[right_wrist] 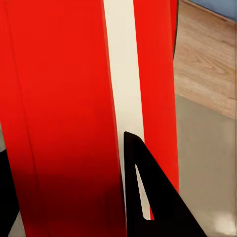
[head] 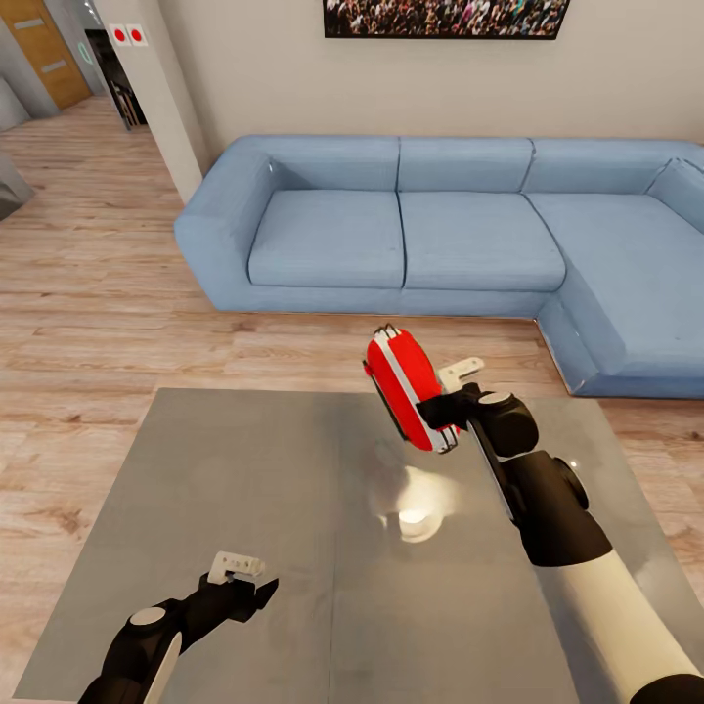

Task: Turn on the radio receiver that's on the table in the living room.

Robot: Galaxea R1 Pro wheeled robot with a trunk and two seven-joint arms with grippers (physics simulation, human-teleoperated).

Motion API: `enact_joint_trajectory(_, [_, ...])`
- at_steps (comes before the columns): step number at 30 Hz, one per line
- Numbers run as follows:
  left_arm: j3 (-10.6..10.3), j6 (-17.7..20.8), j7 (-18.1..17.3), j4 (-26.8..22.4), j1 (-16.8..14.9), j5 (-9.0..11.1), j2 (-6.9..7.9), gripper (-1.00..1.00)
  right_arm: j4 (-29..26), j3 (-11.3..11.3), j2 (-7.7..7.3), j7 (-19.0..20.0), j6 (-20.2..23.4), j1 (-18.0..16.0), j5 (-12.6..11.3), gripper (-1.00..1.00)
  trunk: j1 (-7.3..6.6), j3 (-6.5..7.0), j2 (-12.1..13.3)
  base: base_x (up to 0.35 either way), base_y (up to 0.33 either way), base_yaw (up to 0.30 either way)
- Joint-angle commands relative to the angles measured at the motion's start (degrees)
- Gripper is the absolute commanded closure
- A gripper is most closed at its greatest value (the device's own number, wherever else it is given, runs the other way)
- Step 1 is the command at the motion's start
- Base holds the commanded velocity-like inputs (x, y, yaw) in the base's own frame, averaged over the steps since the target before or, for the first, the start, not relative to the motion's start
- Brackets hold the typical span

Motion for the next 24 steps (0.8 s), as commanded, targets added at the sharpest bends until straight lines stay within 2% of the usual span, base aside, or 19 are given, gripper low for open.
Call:
enact_joint_trajectory(1, [0.00, 0.00, 0.00, 0.00, 0.00, 0.00, 0.00, -1.00, -0.03, -0.01, 0.01, 0.01, 0.00, 0.00, 0.29, 1.00, 0.00, 0.00, 0.00, 0.000, 0.000, 0.000])
enact_joint_trajectory(17, [0.00, -0.01, -0.04, -0.08, 0.00, 0.14, 0.00, -1.00, -0.83, 0.43, -0.05, 0.87, 0.00, 0.11, 0.39, 1.00, 0.00, 0.00, 0.00, 0.000, 0.000, 0.000])
enact_joint_trajectory(24, [0.00, 0.08, -0.13, -0.58, -0.02, 0.19, 0.01, -1.00, -1.20, 0.51, -0.67, 0.53, 0.00, 1.47, 0.96, 1.00, 0.00, 0.00, 0.00, 0.000, 0.000, 0.000])
